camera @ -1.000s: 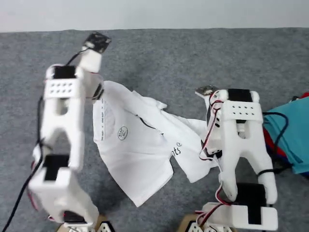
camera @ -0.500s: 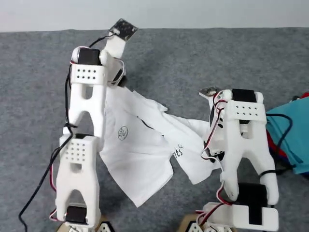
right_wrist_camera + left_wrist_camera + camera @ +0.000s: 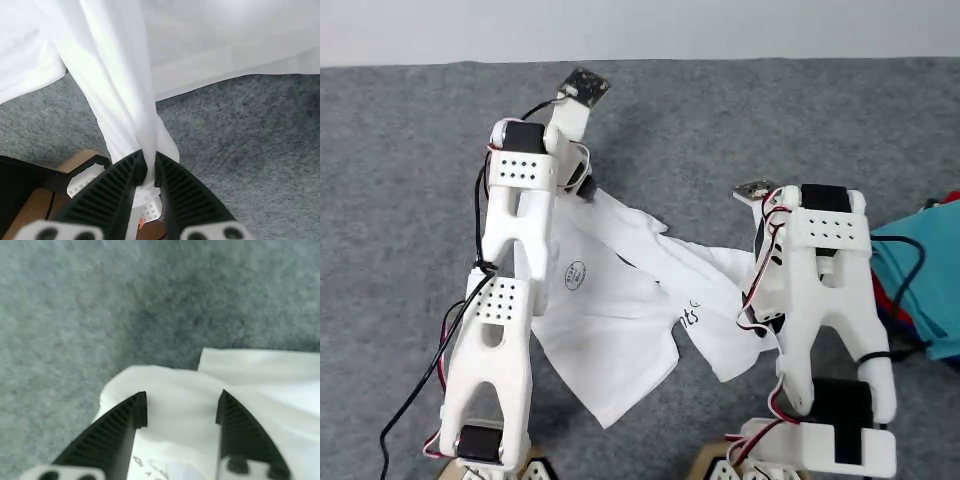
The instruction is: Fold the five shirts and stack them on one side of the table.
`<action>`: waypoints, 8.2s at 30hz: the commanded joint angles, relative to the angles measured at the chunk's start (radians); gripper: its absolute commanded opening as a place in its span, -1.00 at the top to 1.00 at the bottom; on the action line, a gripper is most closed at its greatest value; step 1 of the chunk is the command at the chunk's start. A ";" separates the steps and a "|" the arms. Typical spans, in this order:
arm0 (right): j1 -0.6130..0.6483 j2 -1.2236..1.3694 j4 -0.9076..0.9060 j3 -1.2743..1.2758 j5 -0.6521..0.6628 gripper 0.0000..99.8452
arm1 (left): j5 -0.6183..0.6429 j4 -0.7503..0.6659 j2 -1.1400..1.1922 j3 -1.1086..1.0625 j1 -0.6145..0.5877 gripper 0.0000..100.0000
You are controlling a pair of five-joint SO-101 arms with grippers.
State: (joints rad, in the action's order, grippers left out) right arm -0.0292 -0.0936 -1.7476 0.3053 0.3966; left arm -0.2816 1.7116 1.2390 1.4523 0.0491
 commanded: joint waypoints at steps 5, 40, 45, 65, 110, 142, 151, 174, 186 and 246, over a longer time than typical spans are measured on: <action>-0.007 -0.050 -0.036 -0.003 0.006 0.98 | 0.006 0.041 0.021 0.041 0.000 0.79; -0.093 -0.575 -0.041 -0.002 0.150 0.98 | -0.164 0.031 -1.237 -1.408 -0.078 1.00; -0.093 -0.575 -0.041 -0.002 0.172 0.98 | -0.181 -0.064 -1.339 -1.615 -0.078 1.00; -0.018 -0.578 -0.041 0.160 0.166 0.98 | -0.014 -0.529 -1.148 -1.549 0.112 0.57; -0.047 -0.587 -0.044 -0.083 0.166 0.98 | -0.072 0.041 -0.956 -0.610 0.064 0.99; -0.555 -0.588 0.090 -1.014 0.448 0.98 | -0.094 -0.327 -1.895 -0.602 0.063 0.99; -0.575 -0.581 0.038 -1.063 0.448 0.98 | -0.227 -0.199 -2.001 -0.608 0.063 0.99; -0.205 -0.575 0.364 -0.087 0.465 0.98 | -0.222 -0.577 -1.985 -1.770 0.064 0.99; -0.165 -0.371 1.181 0.253 0.466 0.98 | -0.103 -1.382 -1.565 -1.988 -0.066 0.99; -0.202 0.392 0.581 -0.319 0.755 0.98 | -0.540 -0.017 -1.229 -1.395 -0.091 0.99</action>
State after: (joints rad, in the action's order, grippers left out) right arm -0.1979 0.3023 -1.1584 0.0015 1.1408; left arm -0.8124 1.6717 0.0575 0.0361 -0.0230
